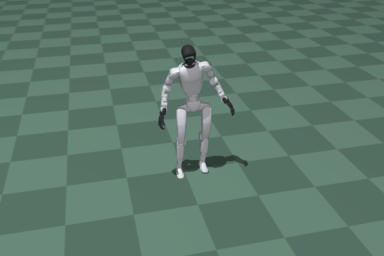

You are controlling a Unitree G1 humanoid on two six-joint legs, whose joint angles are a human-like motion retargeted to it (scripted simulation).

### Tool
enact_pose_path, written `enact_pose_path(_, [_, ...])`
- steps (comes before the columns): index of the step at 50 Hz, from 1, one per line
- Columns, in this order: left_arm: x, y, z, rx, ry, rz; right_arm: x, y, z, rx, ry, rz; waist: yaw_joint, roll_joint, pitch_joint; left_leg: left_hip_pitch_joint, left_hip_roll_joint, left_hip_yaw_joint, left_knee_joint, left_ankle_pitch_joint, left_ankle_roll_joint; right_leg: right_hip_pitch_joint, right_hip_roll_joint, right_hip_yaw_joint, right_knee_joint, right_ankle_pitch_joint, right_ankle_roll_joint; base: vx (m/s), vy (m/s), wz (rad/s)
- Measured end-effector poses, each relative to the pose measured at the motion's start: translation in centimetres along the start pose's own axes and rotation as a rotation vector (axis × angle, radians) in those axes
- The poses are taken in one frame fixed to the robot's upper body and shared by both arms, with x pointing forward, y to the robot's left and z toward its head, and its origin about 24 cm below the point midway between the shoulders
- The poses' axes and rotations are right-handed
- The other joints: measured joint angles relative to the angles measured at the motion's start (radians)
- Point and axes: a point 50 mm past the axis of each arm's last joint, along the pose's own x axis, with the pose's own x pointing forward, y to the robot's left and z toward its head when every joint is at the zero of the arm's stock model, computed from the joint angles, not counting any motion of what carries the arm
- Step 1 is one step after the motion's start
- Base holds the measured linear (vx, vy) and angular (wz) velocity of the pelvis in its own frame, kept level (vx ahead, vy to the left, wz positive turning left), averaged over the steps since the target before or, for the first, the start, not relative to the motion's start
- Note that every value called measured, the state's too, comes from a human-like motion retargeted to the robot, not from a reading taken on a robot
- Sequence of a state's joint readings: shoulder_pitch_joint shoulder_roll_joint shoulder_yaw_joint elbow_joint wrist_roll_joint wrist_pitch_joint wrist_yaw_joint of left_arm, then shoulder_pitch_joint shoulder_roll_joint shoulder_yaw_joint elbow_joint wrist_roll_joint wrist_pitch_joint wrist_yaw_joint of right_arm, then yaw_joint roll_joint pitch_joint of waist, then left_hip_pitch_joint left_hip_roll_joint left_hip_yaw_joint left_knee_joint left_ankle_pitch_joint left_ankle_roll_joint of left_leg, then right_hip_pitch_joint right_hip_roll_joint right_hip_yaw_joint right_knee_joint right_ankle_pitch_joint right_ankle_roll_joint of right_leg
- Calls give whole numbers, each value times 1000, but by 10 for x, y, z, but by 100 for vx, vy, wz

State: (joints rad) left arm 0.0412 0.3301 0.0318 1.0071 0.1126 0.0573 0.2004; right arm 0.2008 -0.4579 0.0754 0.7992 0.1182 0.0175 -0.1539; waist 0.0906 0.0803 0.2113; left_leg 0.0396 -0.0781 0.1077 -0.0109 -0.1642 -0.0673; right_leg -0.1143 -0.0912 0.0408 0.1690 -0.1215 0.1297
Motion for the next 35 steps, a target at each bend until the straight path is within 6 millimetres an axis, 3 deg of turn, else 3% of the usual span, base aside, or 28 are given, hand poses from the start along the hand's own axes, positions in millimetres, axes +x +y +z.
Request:
enact_pose_path(3, [-6, -17, -7, 33, -4, -63, 6, -20, 9, -90, -14, -32, 32, 31, 11, -13, 9, 167, 53, -36, 37, -9, -32, 35, -7, 12, 57, -5, 21, -66])
enact_pose_path(6, [-14, -29, -24, 110, 18, -130, 12, -39, 28, -176, -57, -80, 28, 41, 14, -34, 41, 271, 115, -45, 73, -4, -70, 59, -51, 29, 73, -4, 22, -49])
enact_pose_path(10, [-24, -36, -59, 227, 104, -199, 14, -54, 50, -183, -133, -153, -3, 37, 15, -48, 94, 215, 172, -24, 71, 10, -114, 85, -94, 41, 47, -2, 24, -30])
enact_pose_path(13, [-29, -35, -78, 241, 170, -205, 11, -58, 54, -106, -168, -192, -14, 31, 14, -37, 155, 177, 179, -16, 45, 13, -143, 100, -101, 43, 38, -2, 28, -16])
enact_pose_path(19, [-28, -18, -85, 132, 206, -120, 9, -58, 44, -59, -148, -227, -17, 21, 13, 1, 307, 143, 152, -20, 1, -2, -188, 117, -96, 39, 32, -4, 36, -6])
enact_pose_path(25, [-13, 12, -61, 219, 116, -67, 5, -45, 14, -51, -53, -230, -30, 17, 27, -10, 409, -27, 192, 27, -11, -12, -227, 103, -35, 43, 7, -8, 49, 37])
enact_pose_path(31, [2, 34, 2, 298, -106, 30, -9, -6, -37, 44, 132, -149, 10, -70, 38, -68, 279, -99, 282, -88, 2, 24, -387, 30, -92, 174, 76, -9, 63, 49])
enact_pose_path(35, [5, 44, 35, 246, -200, 115, -18, 36, -44, 42, 157, -45, 58, -122, 39, -87, 201, -73, 269, -77, 19, 26, -425, -144, -94, 246, 79, -10, 57, -3])
